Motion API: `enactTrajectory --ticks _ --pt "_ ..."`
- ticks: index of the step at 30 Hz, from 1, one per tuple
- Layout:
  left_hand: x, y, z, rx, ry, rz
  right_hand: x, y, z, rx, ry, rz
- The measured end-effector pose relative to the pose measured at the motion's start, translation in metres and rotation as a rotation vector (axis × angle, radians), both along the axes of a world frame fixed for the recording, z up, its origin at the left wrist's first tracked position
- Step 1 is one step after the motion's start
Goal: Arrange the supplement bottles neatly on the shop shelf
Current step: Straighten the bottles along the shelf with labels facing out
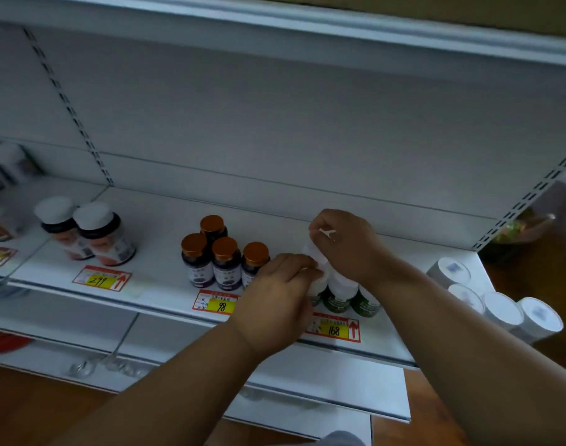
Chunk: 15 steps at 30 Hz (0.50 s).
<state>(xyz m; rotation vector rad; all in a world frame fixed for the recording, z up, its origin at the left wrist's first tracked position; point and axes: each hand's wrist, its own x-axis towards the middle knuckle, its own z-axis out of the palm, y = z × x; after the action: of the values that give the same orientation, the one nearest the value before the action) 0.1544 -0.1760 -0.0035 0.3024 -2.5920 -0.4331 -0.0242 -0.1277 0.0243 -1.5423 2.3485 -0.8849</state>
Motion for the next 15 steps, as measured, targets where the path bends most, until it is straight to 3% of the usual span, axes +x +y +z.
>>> enactTrajectory --ticks 9,15 --pt "0.081 -0.045 0.016 0.145 0.189 0.209 0.103 -0.040 0.050 -0.150 -0.008 0.062" --pt "0.194 -0.115 0.020 0.279 0.245 0.391 0.222 -0.112 0.060 -0.296 -0.098 0.127"
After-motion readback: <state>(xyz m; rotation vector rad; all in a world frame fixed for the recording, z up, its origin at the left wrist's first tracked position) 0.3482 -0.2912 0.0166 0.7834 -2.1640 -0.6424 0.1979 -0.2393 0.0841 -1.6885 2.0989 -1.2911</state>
